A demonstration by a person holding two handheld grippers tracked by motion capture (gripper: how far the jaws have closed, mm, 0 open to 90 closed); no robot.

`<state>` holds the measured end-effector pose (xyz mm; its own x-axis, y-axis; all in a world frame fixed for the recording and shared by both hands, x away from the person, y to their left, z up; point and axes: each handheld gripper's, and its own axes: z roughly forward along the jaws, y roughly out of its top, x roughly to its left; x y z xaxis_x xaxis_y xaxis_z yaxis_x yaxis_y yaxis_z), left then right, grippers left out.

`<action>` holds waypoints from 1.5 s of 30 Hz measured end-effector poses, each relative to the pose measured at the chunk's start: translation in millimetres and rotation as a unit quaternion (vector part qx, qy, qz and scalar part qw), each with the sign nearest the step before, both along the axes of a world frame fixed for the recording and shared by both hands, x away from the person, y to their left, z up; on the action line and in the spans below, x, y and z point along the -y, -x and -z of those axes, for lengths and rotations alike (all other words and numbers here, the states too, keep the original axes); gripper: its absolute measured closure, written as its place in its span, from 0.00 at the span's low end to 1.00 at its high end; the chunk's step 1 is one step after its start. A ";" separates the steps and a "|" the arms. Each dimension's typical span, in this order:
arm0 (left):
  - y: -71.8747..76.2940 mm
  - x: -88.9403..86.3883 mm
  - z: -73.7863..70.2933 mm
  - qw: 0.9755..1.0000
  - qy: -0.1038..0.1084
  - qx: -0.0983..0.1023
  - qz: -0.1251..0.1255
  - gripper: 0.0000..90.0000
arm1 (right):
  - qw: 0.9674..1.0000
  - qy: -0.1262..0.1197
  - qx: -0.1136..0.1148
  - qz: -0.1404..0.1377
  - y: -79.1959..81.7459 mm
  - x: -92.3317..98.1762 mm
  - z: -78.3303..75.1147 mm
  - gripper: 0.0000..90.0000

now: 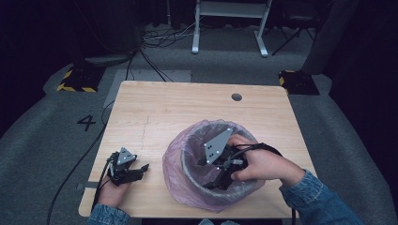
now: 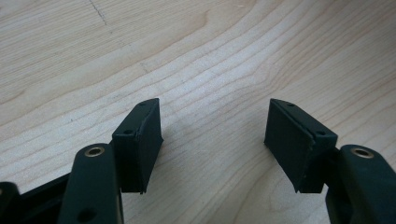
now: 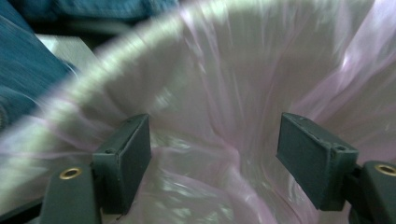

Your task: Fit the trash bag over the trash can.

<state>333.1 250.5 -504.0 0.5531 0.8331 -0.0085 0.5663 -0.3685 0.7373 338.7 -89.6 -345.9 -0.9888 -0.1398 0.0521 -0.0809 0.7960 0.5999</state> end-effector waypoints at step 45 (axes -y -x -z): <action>-0.2 0.2 0.0 1.000 -0.001 0.000 -0.004 0.39 | 0.893 -0.169 0.097 0.405 -31.7 97.8 -59.7 0.29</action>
